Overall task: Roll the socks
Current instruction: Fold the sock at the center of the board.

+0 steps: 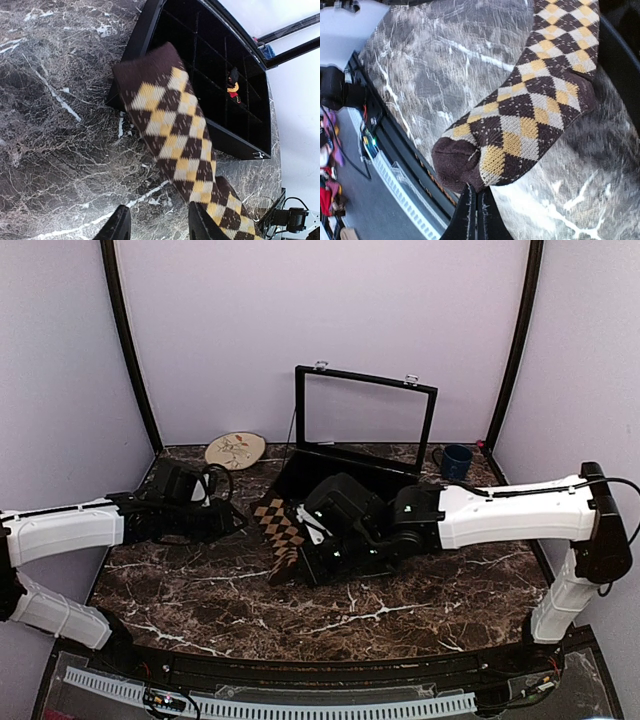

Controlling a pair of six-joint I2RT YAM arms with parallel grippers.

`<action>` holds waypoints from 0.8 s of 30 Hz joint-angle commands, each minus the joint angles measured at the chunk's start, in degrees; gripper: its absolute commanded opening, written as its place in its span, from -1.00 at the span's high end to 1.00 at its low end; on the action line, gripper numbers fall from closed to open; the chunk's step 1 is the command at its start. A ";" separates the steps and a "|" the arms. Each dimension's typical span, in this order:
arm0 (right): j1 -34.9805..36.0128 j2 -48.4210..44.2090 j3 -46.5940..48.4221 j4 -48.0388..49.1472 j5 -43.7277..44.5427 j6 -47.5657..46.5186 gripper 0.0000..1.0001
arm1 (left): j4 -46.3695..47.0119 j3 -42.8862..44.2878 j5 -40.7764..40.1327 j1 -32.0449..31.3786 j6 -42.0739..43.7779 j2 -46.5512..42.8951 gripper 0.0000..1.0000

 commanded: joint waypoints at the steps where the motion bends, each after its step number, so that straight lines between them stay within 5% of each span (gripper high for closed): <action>1: 0.38 -4.39 -7.67 0.02 -3.54 0.25 1.00 | -0.80 0.97 0.04 0.22 -0.73 2.04 0.15; 12: 0.47 -9.80 -27.23 8.59 -9.87 4.82 1.00 | 0.86 -1.38 0.21 -1.83 -2.73 4.13 0.16; 24: 0.11 -4.96 -13.39 -2.47 -9.22 -1.72 1.00 | 2.53 -3.30 -1.92 -6.59 -4.12 4.03 0.16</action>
